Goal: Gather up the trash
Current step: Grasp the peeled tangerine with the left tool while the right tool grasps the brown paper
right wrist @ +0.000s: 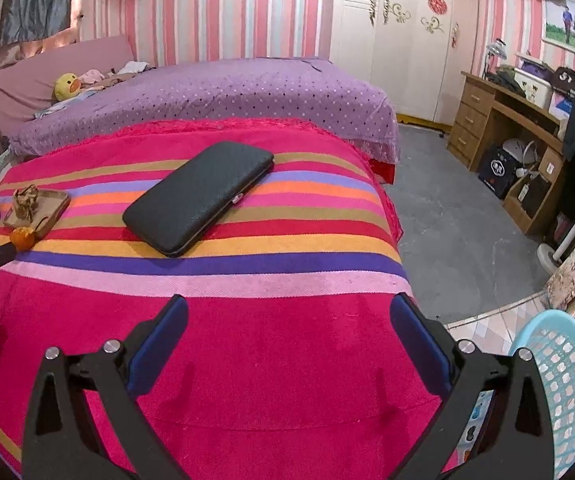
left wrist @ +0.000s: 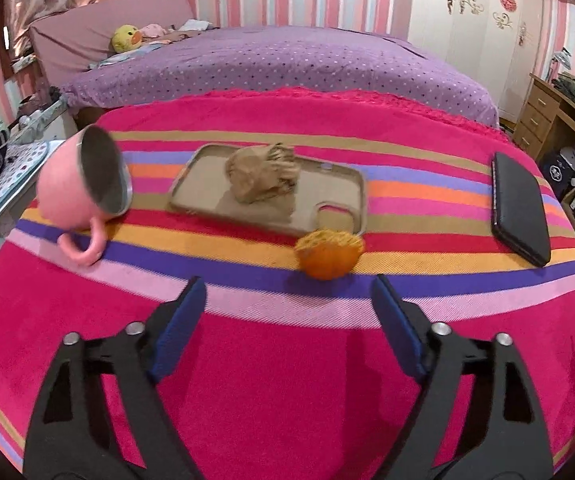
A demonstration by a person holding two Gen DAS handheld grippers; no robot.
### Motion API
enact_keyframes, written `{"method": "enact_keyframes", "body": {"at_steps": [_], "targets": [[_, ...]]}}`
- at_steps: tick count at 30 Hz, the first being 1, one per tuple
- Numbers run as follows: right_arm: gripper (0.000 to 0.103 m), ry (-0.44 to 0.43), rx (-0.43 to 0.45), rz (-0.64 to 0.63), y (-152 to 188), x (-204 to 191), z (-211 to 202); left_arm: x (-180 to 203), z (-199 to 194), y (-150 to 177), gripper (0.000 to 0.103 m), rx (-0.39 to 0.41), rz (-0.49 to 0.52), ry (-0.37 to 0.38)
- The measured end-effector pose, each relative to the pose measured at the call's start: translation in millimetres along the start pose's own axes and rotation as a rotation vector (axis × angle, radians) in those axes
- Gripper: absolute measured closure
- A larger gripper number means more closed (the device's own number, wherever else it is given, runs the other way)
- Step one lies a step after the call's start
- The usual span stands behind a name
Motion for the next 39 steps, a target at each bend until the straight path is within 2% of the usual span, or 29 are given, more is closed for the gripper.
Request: {"method": "enact_keyframes", "body": {"at_steps": [2,6,8,11,13,17,21,29,34,39], "targets": [[0.005,-0.005,0.0,0.015,-1.9,2.2,1.8,7.3,4.6,-4.6,0.032,-0.004,0.005,0.014],[0.005,-0.012,0.0,0.029,-3.8,3.5,4.5,14.6,16.0,-10.4,0.039,-0.024,0.014,0.036],[0.005,-0.008,-0.001,0.029,-4.7,1.6,6.5,17.3,23.2,-10.2,0.06,-0.051,0.017,0.054],[0.005,-0.005,-0.001,0.017,-6.3,-2.4,8.6,16.4,21.3,-11.7,0.071,-0.045,0.014,0.079],[0.005,-0.003,0.002,0.007,-7.3,-7.5,9.4,14.3,20.2,-12.0,0.074,-0.041,0.019,0.086],[0.005,-0.018,0.029,-0.013,-10.2,-26.3,3.8,-6.0,8.7,-13.1,0.076,-0.03,0.002,0.081],[0.005,-0.096,0.059,-0.043,-15.3,-65.7,-2.9,-61.7,-9.4,-17.3,0.076,0.007,-0.075,0.023],[0.005,-0.243,0.081,-0.182,-44.0,-187.7,3.5,-147.3,-26.1,-19.9,0.076,0.05,-0.103,-0.165],[0.005,-0.293,0.1,-0.313,-53.4,-272.1,14.6,-187.6,-29.0,-19.8,0.076,0.051,-0.145,-0.209],[0.006,-0.318,0.08,-0.378,-55.6,-322.7,31.3,-214.9,-29.9,-19.1,0.076,0.046,-0.184,-0.241]]}}
Point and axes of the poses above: each gripper's, at about its wrist camera, not at the fingertips, and z roughly the way its jaws point, x to its right, y to its underside, the point moved 5 cm from there along z, roughly the way its jaws point
